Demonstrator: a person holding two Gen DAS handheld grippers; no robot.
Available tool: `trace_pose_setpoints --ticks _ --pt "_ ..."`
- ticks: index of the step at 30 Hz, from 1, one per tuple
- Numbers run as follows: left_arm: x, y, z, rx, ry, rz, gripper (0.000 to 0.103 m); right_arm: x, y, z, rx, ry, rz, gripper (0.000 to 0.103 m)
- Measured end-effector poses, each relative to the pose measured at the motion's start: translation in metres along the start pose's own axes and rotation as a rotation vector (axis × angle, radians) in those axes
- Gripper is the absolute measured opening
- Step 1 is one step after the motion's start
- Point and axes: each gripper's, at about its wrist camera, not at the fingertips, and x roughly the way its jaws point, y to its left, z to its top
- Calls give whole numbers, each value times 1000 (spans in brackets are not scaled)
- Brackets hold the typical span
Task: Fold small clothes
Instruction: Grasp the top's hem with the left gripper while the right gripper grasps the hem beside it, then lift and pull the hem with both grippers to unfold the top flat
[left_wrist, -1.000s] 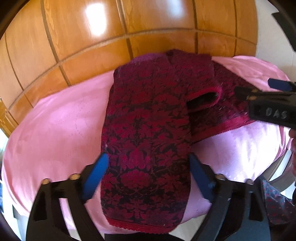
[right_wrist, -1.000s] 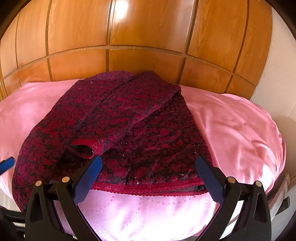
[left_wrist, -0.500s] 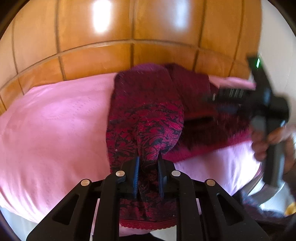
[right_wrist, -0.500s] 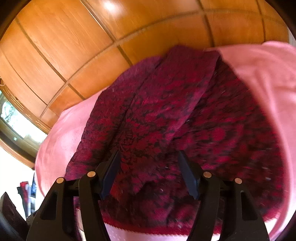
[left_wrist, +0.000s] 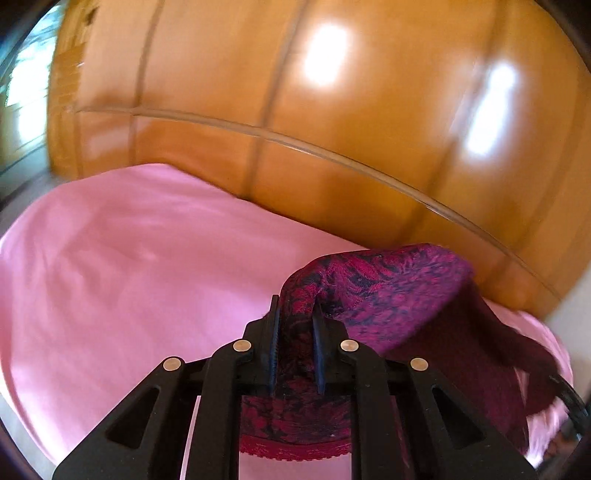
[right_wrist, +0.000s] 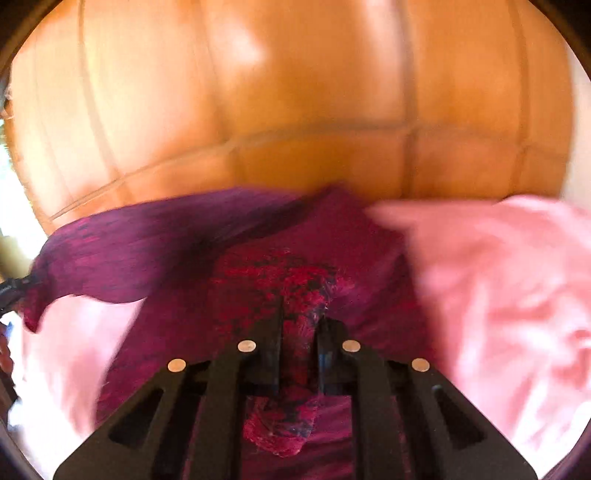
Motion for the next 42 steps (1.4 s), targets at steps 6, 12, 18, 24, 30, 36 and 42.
trace_pose_setpoints --ticks 6,12,18,24,30,36,42 --pt "63 45 48 -125 56 181 14 14 -118 44 170 -21 -267 12" --pt "84 47 57 -120 76 257 41 45 -214 51 377 59 -388 15" --pt "51 30 27 -88 63 164 70 28 -237 41 461 -1 -437 68" --pt "34 -1 -48 -39 230 -116 62 -12 -190 13 416 61 -210 67" --pt "21 -18 -116 -101 388 -377 57 -22 -127 -50 358 267 85 53" --pt "12 -32 -157 -142 462 -470 57 -35 -90 -98 305 385 135 44" --pt "15 -50 -166 -47 461 -415 16 -40 -75 -109 231 373 113 19"
